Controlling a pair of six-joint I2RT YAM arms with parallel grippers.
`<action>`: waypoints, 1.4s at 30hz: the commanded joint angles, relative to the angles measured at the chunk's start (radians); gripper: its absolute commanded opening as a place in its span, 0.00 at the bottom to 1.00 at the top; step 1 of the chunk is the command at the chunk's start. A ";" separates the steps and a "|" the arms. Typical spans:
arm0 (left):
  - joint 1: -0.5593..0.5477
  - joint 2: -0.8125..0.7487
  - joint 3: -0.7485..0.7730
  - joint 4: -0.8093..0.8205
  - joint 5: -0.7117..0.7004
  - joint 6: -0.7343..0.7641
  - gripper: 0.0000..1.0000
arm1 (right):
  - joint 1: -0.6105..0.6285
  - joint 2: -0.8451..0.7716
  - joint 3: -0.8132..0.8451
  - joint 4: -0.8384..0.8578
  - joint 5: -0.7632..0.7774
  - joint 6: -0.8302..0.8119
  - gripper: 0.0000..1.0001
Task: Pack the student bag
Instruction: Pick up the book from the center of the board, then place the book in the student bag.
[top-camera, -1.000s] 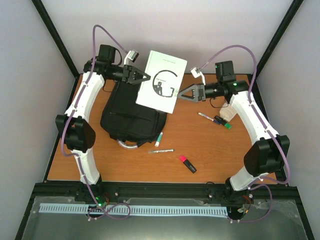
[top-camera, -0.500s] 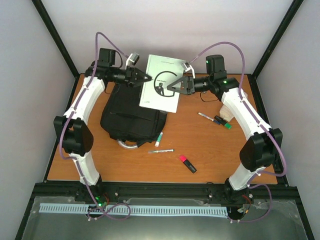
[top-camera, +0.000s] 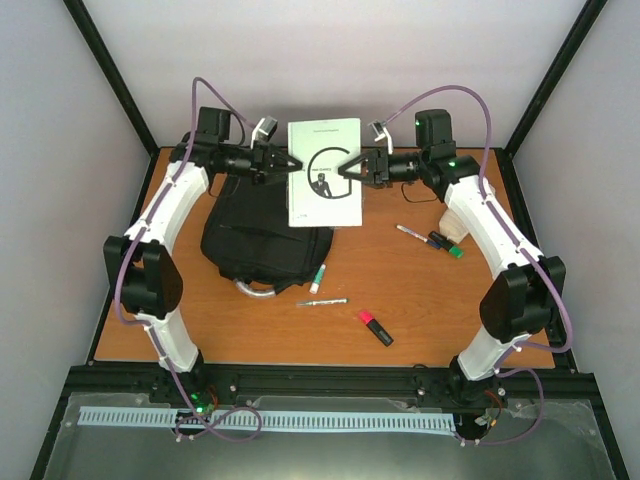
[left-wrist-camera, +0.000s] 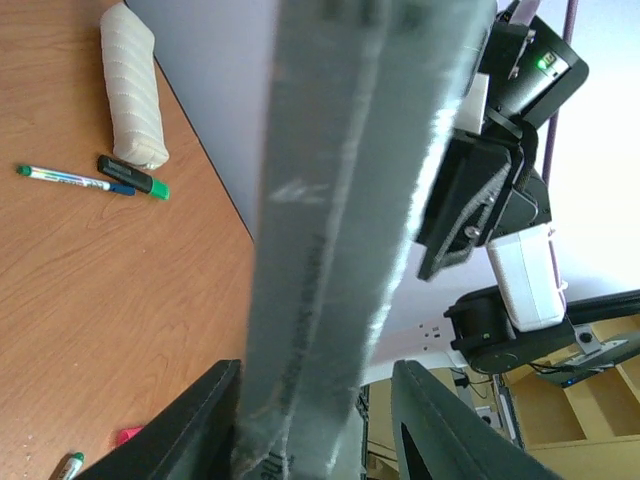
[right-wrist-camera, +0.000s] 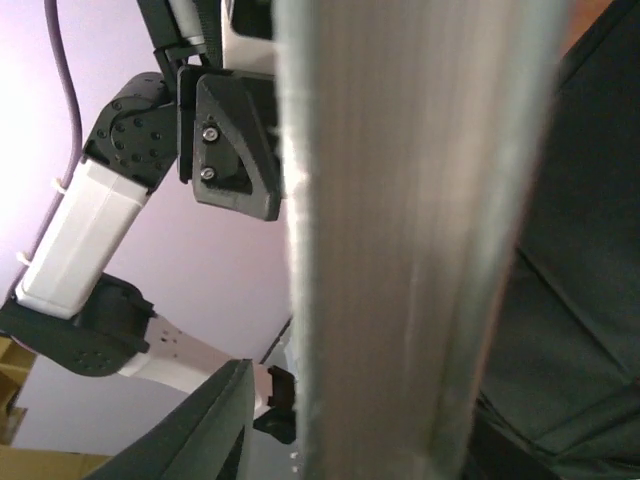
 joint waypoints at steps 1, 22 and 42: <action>-0.011 -0.064 -0.016 0.001 0.034 0.029 0.44 | -0.016 0.004 0.018 0.010 0.027 -0.011 0.37; 0.002 -0.133 -0.026 -0.429 -0.307 0.634 0.48 | -0.160 -0.074 0.002 -0.132 0.054 -0.255 0.03; -0.026 -0.421 -0.478 -0.536 -0.841 1.688 0.61 | -0.175 -0.231 0.041 -0.643 0.433 -1.176 0.03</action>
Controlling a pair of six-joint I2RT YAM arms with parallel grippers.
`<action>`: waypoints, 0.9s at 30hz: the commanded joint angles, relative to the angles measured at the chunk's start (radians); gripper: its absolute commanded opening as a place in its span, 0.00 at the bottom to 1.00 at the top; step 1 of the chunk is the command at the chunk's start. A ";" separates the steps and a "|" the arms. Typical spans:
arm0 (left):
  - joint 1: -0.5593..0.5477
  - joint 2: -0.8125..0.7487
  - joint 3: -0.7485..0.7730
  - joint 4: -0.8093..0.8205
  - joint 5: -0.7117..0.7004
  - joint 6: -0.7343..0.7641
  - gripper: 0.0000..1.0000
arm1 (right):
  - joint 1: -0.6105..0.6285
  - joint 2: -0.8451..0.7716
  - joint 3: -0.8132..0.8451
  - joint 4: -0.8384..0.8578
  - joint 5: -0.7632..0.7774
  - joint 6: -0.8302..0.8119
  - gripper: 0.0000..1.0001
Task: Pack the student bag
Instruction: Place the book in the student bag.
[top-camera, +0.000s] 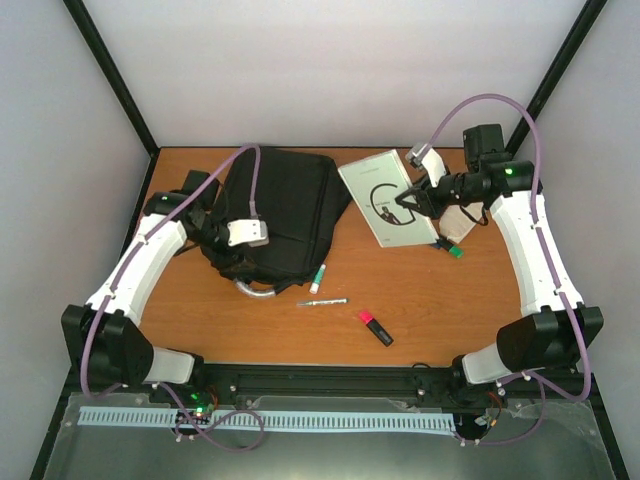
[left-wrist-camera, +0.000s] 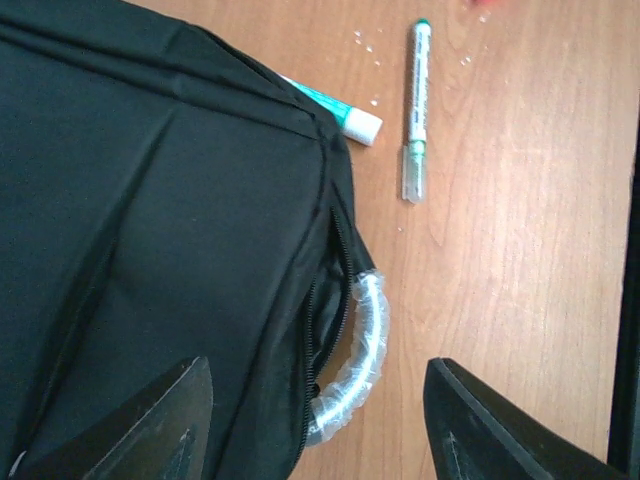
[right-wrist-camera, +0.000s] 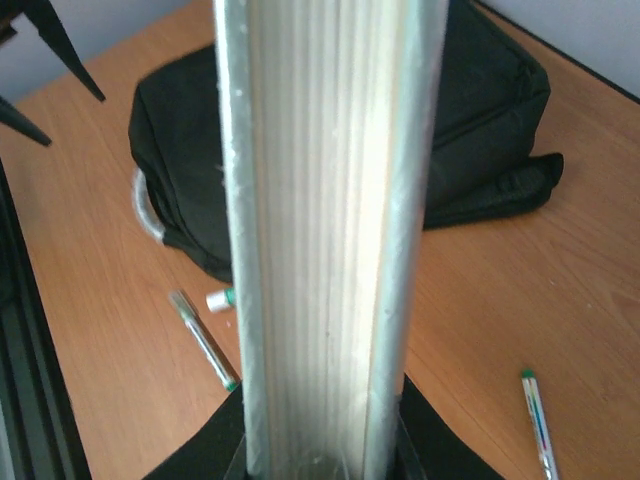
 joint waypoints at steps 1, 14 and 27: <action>-0.017 0.047 -0.024 -0.015 0.010 0.140 0.61 | 0.002 -0.028 0.022 -0.038 0.017 -0.183 0.03; -0.139 0.179 -0.113 0.128 -0.154 0.102 0.59 | 0.004 -0.062 -0.121 0.026 0.021 -0.118 0.03; -0.181 0.269 -0.101 0.308 -0.236 0.087 0.53 | 0.002 -0.085 -0.166 0.021 0.035 -0.107 0.03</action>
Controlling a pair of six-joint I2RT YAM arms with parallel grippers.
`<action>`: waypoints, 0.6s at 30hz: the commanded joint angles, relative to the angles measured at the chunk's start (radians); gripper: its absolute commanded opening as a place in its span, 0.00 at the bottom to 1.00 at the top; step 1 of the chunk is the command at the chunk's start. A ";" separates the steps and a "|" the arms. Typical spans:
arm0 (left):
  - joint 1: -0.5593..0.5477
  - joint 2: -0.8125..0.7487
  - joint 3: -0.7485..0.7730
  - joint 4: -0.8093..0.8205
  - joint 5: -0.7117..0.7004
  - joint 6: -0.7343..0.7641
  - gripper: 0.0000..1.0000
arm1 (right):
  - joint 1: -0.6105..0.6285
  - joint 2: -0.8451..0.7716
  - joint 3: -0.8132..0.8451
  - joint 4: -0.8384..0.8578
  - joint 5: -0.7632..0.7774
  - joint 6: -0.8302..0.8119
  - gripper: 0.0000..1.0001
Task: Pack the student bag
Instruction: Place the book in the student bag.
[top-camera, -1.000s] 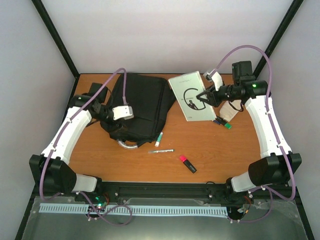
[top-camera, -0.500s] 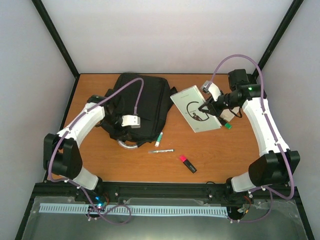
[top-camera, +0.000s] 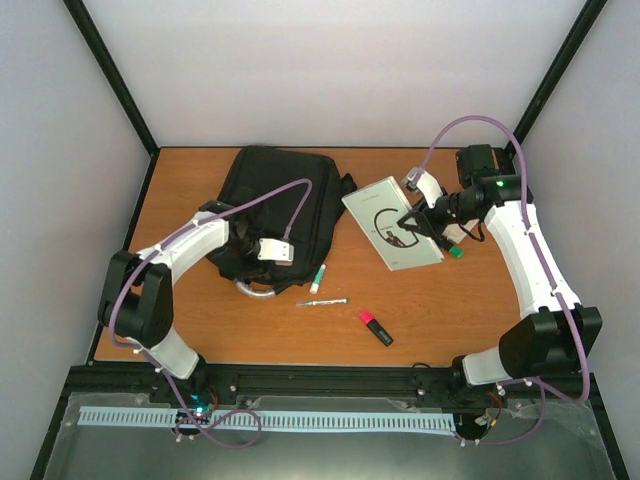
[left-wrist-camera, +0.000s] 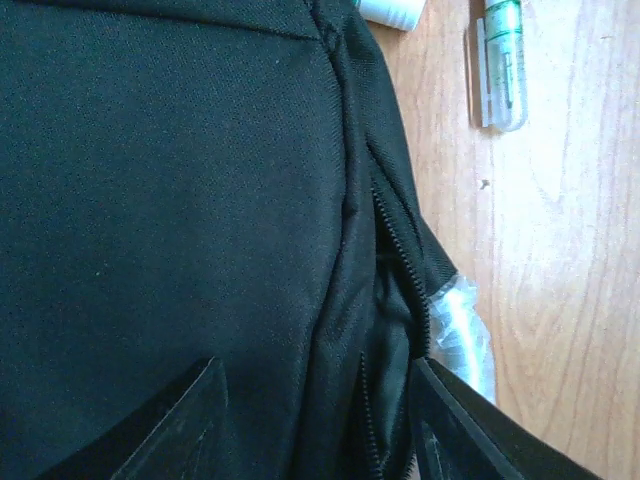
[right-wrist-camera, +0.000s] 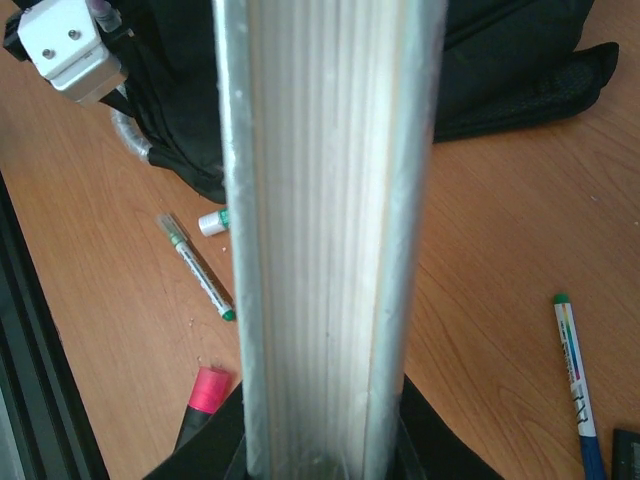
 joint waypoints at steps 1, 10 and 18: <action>-0.010 0.025 0.041 0.051 -0.020 0.037 0.53 | 0.003 -0.050 -0.003 0.061 -0.044 0.008 0.03; -0.030 0.024 -0.034 0.218 -0.159 0.110 0.45 | 0.002 -0.063 -0.031 0.067 -0.039 0.017 0.03; -0.034 0.062 0.113 0.183 -0.100 -0.053 0.01 | 0.002 -0.059 -0.033 0.083 -0.071 0.092 0.03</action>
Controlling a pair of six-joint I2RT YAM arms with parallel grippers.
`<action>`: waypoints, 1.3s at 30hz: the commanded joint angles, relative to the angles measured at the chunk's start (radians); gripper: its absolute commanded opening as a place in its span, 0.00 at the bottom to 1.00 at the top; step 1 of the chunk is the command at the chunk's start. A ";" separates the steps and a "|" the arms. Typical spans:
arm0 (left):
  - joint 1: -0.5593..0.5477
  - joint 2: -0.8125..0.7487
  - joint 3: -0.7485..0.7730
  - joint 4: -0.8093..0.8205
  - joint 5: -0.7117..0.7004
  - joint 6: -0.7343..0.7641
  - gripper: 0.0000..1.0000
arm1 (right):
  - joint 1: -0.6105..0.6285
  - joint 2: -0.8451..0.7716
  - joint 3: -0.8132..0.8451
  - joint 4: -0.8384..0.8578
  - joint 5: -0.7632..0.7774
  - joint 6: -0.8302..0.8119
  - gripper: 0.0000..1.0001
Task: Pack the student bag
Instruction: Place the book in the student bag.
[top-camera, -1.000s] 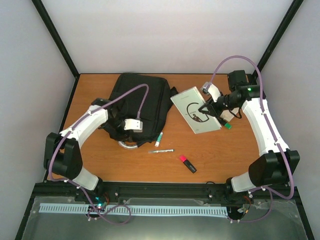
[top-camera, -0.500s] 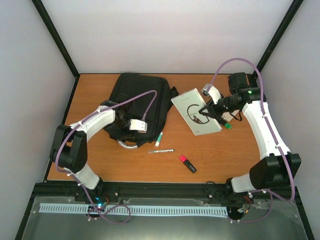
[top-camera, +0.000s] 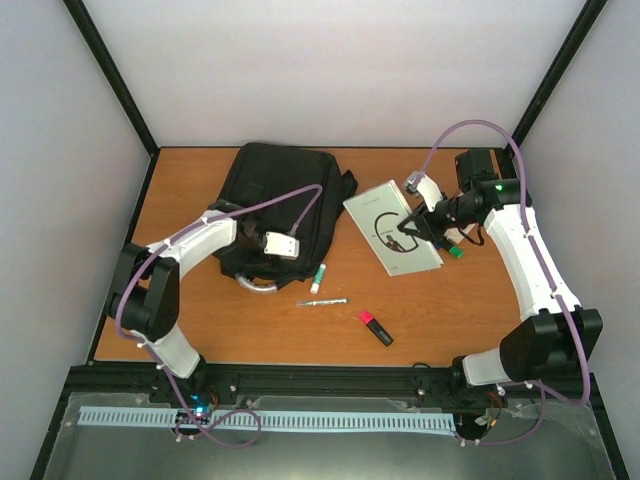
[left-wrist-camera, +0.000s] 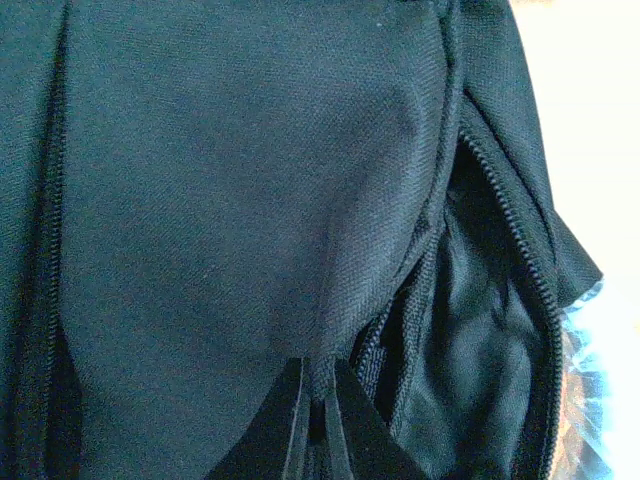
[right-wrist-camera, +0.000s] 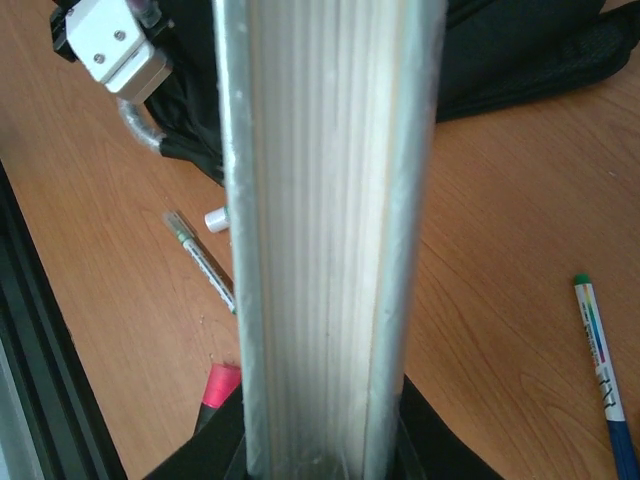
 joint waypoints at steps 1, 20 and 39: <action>-0.003 0.009 0.147 0.015 0.069 -0.118 0.01 | 0.002 -0.035 0.008 0.083 -0.086 0.093 0.03; -0.003 0.231 0.710 -0.105 0.324 -0.731 0.01 | 0.002 0.076 -0.157 0.220 -0.517 0.655 0.03; -0.003 0.237 0.754 -0.150 0.365 -0.766 0.01 | 0.104 0.184 -0.342 0.472 -0.640 0.869 0.03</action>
